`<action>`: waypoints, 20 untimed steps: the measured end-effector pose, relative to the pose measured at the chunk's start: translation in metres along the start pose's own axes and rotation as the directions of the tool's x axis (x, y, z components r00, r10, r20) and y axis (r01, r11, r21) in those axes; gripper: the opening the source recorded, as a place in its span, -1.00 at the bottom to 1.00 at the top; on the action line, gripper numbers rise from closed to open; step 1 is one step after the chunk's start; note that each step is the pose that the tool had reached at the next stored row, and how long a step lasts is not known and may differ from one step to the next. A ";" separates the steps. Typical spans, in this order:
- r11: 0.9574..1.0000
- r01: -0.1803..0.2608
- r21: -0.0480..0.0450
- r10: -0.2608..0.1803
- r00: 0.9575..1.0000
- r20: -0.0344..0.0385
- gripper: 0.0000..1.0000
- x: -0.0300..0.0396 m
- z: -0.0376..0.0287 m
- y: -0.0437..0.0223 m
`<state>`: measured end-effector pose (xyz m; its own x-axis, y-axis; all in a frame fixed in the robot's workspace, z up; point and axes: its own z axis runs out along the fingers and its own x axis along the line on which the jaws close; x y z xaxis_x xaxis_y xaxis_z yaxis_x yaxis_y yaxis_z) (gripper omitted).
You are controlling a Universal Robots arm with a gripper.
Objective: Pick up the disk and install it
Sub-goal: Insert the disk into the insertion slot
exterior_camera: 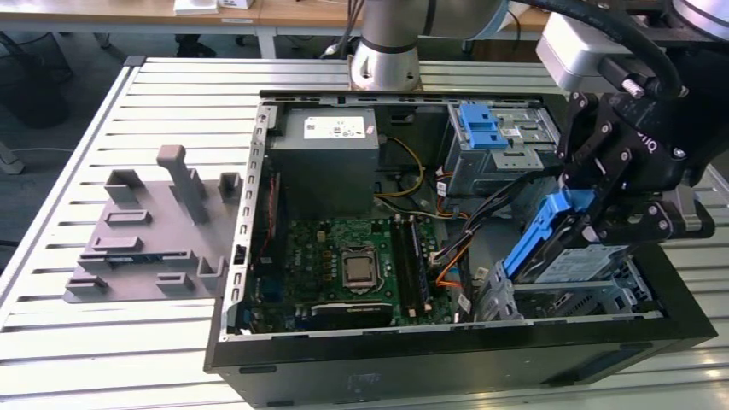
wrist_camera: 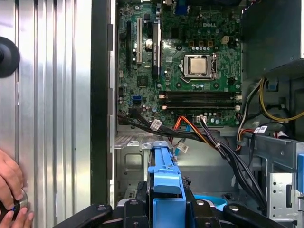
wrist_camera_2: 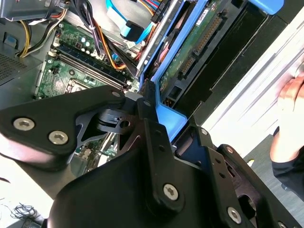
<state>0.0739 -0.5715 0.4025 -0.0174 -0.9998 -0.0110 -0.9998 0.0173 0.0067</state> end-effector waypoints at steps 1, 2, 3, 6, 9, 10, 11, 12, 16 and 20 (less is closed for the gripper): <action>1.000 0.000 0.000 0.000 1.000 0.000 -0.27 0.0000 0.0006 0.0000; 1.000 0.000 0.000 0.000 1.000 0.000 -0.27 0.0001 0.0013 0.0000; 1.000 0.000 0.000 0.000 1.000 0.000 -0.27 0.0002 0.0019 0.0000; 1.000 0.000 0.000 0.000 1.000 0.000 -0.27 0.0004 0.0041 0.0000; 1.000 0.000 0.000 0.000 1.000 0.000 -0.27 0.0005 0.0063 -0.0001; 1.000 0.000 0.000 0.000 1.000 0.000 -0.27 0.0006 0.0071 -0.0001; 1.000 0.000 0.000 0.000 1.000 0.000 -0.27 0.0006 0.0078 -0.0001; 1.000 0.000 0.000 0.000 1.000 0.000 -0.27 0.0007 0.0085 -0.0001; 1.000 0.000 0.000 0.000 1.000 0.000 -0.27 0.0009 0.0112 -0.0001; 1.000 0.000 0.000 0.000 1.000 0.000 -0.27 0.0011 0.0140 -0.0001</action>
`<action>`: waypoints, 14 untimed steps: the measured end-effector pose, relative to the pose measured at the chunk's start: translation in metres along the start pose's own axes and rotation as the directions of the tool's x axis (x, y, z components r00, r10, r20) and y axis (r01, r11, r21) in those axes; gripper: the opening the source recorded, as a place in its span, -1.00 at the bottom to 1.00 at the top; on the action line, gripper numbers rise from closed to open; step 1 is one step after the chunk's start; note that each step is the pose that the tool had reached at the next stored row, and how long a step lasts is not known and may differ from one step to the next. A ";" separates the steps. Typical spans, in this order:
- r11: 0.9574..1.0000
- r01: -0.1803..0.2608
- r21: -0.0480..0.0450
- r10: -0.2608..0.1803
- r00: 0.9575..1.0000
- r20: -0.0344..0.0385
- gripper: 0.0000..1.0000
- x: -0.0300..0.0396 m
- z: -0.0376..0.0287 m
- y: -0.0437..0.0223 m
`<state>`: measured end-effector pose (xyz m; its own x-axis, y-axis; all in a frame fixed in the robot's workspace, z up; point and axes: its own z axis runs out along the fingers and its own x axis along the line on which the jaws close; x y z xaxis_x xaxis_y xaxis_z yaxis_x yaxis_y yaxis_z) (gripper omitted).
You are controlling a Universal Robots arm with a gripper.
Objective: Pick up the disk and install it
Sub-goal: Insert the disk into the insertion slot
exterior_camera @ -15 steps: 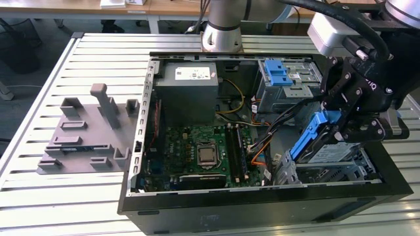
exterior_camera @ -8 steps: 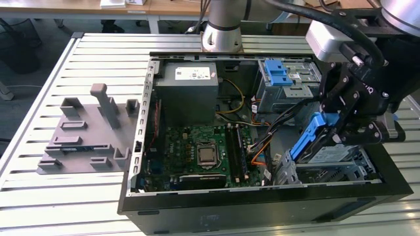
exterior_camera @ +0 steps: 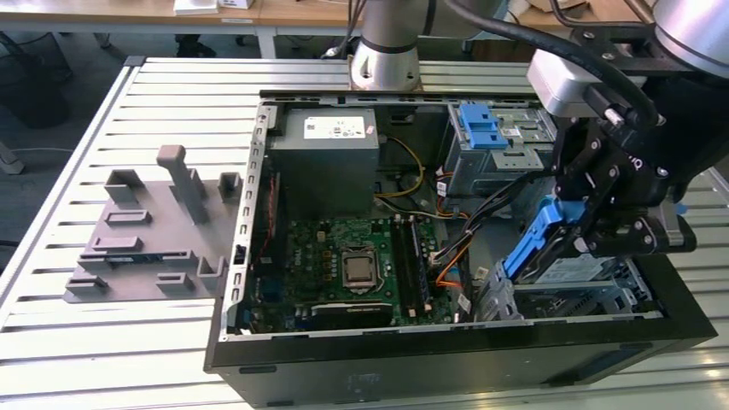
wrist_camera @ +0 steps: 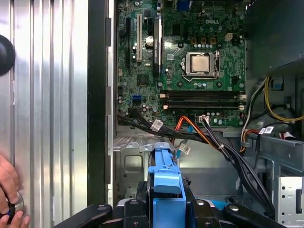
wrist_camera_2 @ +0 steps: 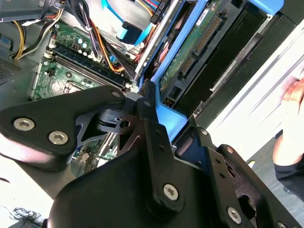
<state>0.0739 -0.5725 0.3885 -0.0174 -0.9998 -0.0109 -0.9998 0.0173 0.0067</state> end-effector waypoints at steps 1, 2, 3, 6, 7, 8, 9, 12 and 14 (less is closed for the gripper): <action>1.000 0.000 0.000 0.000 1.000 0.000 -0.27 0.0001 0.0007 0.0000; 1.000 0.000 0.000 0.000 1.000 0.000 -0.27 0.0001 0.0014 0.0000; 1.000 0.000 0.000 0.000 1.000 0.000 -0.27 0.0002 0.0020 0.0000; 1.000 0.000 0.000 0.000 1.000 0.000 -0.27 0.0004 0.0040 0.0000; 1.000 0.000 0.000 0.000 1.000 0.000 -0.27 0.0004 0.0047 0.0000; 1.000 0.000 0.000 0.000 1.000 0.000 -0.27 0.0005 0.0053 -0.0001; 1.000 0.000 0.000 0.000 1.000 0.000 -0.27 0.0006 0.0059 0.0000; 1.000 0.000 0.000 0.000 1.000 0.000 -0.27 0.0008 0.0078 -0.0001; 1.000 0.000 0.000 0.000 1.000 0.000 -0.27 0.0008 0.0089 -0.0001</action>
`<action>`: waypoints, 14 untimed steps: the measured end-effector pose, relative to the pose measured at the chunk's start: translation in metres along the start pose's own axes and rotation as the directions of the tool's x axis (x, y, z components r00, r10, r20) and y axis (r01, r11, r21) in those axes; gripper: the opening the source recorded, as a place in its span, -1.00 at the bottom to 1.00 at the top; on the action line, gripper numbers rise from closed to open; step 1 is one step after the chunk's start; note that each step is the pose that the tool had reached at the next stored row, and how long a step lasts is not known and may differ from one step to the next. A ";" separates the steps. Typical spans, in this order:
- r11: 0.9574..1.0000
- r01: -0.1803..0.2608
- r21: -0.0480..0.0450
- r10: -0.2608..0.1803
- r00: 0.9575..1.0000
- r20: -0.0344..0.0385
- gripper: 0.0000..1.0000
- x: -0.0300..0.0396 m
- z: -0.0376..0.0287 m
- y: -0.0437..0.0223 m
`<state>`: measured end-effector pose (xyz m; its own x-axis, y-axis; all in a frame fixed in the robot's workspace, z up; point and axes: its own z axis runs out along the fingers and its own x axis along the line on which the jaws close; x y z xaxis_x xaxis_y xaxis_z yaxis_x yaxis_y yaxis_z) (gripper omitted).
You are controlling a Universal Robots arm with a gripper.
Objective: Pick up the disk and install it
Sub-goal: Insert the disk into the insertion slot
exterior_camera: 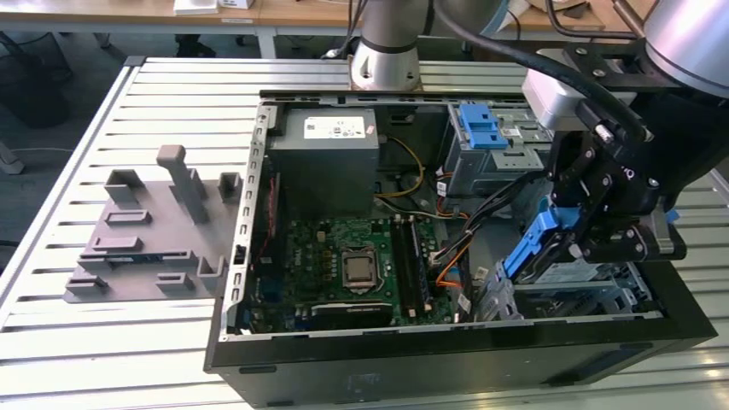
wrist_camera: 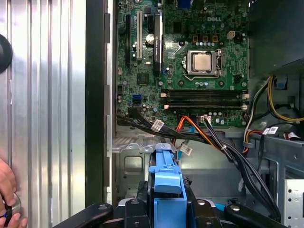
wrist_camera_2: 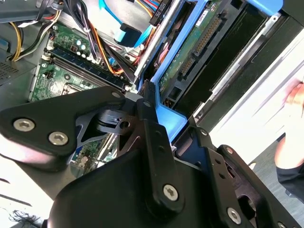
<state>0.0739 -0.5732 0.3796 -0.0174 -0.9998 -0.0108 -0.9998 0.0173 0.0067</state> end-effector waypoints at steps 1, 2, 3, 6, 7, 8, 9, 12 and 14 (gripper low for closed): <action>1.000 0.000 0.000 0.000 1.000 0.000 -0.27 0.0000 0.0005 0.0000; 1.000 0.000 0.000 0.000 1.000 0.000 -0.27 0.0001 0.0010 0.0000; 1.000 0.000 0.000 0.000 1.000 0.000 -0.27 0.0001 0.0014 0.0000; 1.000 0.000 0.000 0.000 1.000 0.000 -0.27 0.0002 0.0029 0.0000; 1.000 0.000 0.000 0.000 1.000 0.000 -0.27 0.0002 0.0034 0.0000; 1.000 0.000 0.000 0.000 1.000 0.000 -0.27 0.0002 0.0039 0.0000; 1.000 0.000 0.000 0.000 1.000 0.000 -0.27 0.0003 0.0045 0.0000; 1.000 0.000 0.000 0.000 1.000 0.000 -0.27 0.0004 0.0064 0.0000; 1.000 0.000 0.000 0.000 1.000 0.000 -0.27 0.0004 0.0077 0.0000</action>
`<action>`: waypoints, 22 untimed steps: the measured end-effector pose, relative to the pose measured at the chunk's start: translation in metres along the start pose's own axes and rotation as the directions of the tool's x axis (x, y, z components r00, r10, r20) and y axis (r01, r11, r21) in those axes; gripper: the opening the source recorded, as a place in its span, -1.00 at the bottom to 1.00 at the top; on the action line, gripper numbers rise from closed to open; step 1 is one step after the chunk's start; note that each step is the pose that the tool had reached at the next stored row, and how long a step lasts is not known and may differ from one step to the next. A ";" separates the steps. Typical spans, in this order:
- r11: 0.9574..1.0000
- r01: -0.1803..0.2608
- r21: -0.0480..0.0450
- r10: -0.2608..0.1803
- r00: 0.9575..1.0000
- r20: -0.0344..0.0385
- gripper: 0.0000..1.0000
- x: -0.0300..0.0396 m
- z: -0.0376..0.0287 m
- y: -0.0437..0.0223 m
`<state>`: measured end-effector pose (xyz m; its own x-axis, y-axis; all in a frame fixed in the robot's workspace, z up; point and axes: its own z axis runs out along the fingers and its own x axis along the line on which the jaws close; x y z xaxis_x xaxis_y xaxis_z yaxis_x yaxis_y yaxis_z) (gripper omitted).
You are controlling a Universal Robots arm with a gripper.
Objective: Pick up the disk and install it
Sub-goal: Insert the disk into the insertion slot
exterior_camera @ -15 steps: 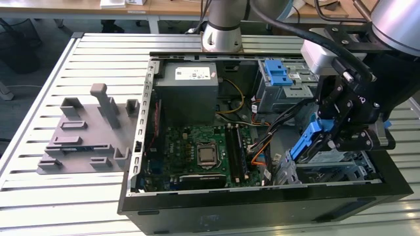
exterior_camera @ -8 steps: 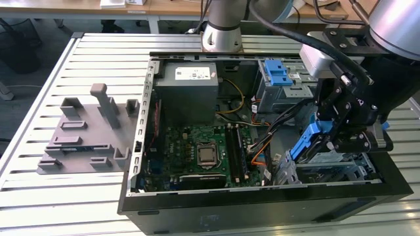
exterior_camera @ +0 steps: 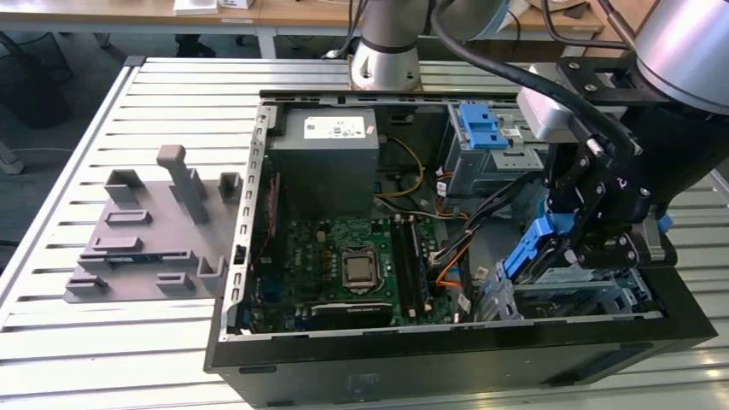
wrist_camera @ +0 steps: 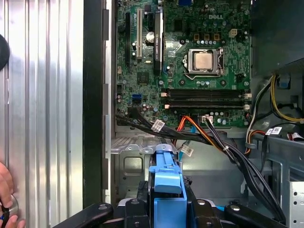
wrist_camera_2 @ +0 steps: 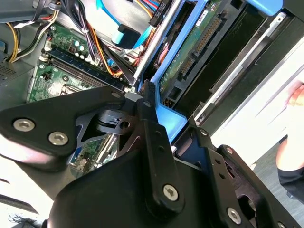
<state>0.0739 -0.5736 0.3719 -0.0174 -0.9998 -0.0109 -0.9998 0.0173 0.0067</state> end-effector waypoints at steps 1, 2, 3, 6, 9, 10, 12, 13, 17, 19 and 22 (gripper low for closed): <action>1.000 0.000 0.000 0.000 1.000 0.000 -0.27 0.0000 0.0006 0.0000; 1.000 0.000 0.000 0.000 1.000 0.000 -0.27 0.0001 0.0013 0.0000; 1.000 0.000 0.000 0.000 1.000 0.000 -0.27 0.0001 0.0019 0.0000; 1.000 0.000 0.000 0.000 1.000 0.000 -0.27 0.0001 0.0039 0.0000; 1.000 0.000 0.000 0.000 1.000 0.000 -0.27 0.0002 0.0060 -0.0001; 1.000 0.000 0.000 0.000 1.000 0.000 -0.27 0.0002 0.0067 0.0000; 1.000 0.000 0.000 0.000 1.000 0.000 -0.27 0.0003 0.0080 -0.0001; 1.000 0.000 0.000 0.000 1.000 0.000 -0.27 0.0003 0.0086 -0.0001; 1.000 0.000 0.000 0.000 1.000 0.000 -0.27 0.0004 0.0111 -0.0001; 1.000 0.000 0.000 0.000 1.000 0.000 -0.27 0.0004 0.0123 -0.0001; 1.000 0.000 0.000 0.000 1.000 0.000 -0.27 0.0004 0.0133 -0.0001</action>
<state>0.0739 -0.5738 0.3586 -0.0174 -0.9998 -0.0108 -0.9998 0.0173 0.0067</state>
